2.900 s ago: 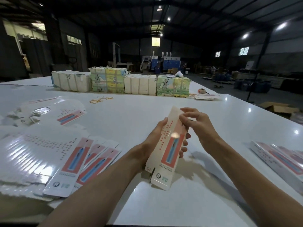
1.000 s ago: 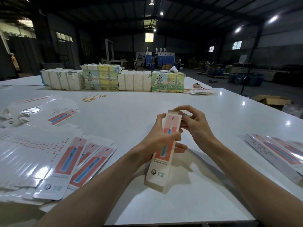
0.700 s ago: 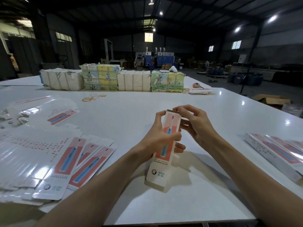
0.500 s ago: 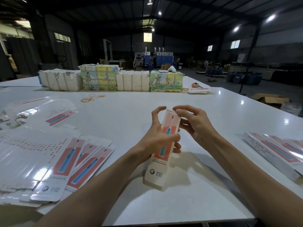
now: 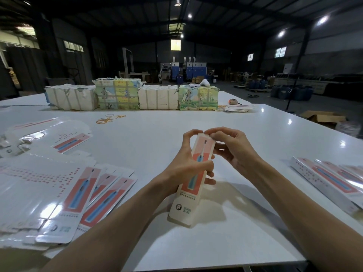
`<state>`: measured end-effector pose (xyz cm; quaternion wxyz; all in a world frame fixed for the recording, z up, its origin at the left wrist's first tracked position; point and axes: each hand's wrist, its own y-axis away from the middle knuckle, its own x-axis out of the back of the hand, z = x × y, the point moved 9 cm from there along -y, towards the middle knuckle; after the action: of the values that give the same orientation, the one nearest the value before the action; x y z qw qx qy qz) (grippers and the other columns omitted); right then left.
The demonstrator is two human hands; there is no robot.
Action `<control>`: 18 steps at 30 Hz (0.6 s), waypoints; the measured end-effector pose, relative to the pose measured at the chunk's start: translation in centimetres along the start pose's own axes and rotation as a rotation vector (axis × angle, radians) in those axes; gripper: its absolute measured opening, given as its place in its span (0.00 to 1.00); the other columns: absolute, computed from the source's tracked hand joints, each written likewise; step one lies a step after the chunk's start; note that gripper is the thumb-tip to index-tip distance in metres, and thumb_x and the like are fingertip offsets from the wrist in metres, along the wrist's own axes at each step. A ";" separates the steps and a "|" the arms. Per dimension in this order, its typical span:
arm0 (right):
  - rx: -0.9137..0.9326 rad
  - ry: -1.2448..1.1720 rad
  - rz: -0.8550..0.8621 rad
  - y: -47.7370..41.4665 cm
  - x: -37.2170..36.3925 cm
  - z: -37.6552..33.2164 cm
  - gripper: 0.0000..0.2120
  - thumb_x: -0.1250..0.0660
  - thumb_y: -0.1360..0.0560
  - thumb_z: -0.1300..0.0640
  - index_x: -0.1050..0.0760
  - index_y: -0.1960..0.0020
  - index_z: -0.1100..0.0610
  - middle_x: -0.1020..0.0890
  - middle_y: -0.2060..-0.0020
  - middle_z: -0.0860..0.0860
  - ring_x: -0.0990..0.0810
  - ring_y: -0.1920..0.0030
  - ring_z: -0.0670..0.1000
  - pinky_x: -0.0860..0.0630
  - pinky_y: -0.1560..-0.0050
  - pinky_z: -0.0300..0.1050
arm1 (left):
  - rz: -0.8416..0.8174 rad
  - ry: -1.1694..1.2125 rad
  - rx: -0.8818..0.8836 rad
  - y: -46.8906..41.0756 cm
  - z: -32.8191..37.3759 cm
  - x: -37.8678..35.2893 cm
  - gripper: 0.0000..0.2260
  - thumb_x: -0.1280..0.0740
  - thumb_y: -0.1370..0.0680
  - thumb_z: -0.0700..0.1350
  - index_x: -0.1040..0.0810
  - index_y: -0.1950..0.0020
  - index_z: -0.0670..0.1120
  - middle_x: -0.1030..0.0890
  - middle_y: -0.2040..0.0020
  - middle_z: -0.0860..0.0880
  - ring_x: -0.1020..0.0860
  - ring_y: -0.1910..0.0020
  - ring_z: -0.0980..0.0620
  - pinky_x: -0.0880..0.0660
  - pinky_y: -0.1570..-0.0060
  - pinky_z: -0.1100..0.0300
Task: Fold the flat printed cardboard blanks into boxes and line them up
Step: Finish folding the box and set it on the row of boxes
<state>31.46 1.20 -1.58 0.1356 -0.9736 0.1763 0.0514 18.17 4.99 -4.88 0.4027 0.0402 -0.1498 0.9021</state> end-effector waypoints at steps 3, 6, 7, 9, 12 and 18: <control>0.012 -0.038 -0.071 0.3 -0.7 -0.1 0.09 0.32 0.18 0.60 0.12 0.45 0.58 0.13 0.46 0.58 0.13 0.43 0.58 0.15 0.52 0.51 | 0.021 0.054 0.002 0.0 0.0 0.3 0.40 0.22 0.28 0.41 0.42 0.33 0.73 0.21 0.42 0.45 0.12 0.55 0.44 0.15 0.60 0.54; 0.061 0.026 -0.086 0.5 -1.3 -0.2 0.09 0.29 0.19 0.56 0.14 0.42 0.58 0.13 0.46 0.56 0.13 0.43 0.58 0.15 0.48 0.51 | 0.043 0.104 0.005 -0.2 -0.1 0.7 0.39 0.22 0.28 0.40 0.40 0.34 0.73 0.22 0.42 0.42 0.13 0.56 0.43 0.15 0.59 0.51; 0.104 0.102 -0.068 0.6 -1.4 -0.4 0.09 0.28 0.20 0.55 0.15 0.42 0.58 0.12 0.48 0.55 0.13 0.44 0.57 0.15 0.47 0.50 | 0.054 0.118 0.006 -0.2 -0.1 0.9 0.38 0.23 0.27 0.39 0.39 0.34 0.73 0.22 0.43 0.41 0.13 0.56 0.42 0.15 0.59 0.51; 0.197 0.265 -0.030 0.9 -1.4 -0.8 0.10 0.27 0.20 0.54 0.16 0.42 0.57 0.12 0.51 0.52 0.12 0.46 0.55 0.15 0.47 0.49 | 0.062 0.139 0.017 -0.3 -0.3 1.1 0.38 0.23 0.27 0.38 0.39 0.34 0.72 0.21 0.42 0.40 0.13 0.57 0.42 0.15 0.59 0.49; 0.243 0.328 0.017 1.1 -1.2 -0.8 0.07 0.27 0.20 0.56 0.14 0.46 0.58 0.12 0.53 0.51 0.12 0.49 0.54 0.14 0.48 0.51 | 0.043 0.161 0.034 0.0 -0.7 1.1 0.38 0.23 0.27 0.37 0.38 0.35 0.70 0.21 0.41 0.39 0.13 0.58 0.42 0.15 0.59 0.49; 0.234 0.369 0.069 1.3 -1.2 -0.1 0.07 0.29 0.18 0.57 0.15 0.44 0.58 0.12 0.52 0.51 0.12 0.48 0.53 0.14 0.47 0.49 | 0.065 0.193 0.060 0.0 -1.2 0.9 0.36 0.23 0.26 0.37 0.39 0.34 0.68 0.20 0.41 0.37 0.13 0.57 0.40 0.14 0.55 0.45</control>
<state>29.93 0.42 -1.60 0.2111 -0.9375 0.2360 -0.1441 17.61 5.99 -5.87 0.3842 -0.0396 -0.0846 0.9185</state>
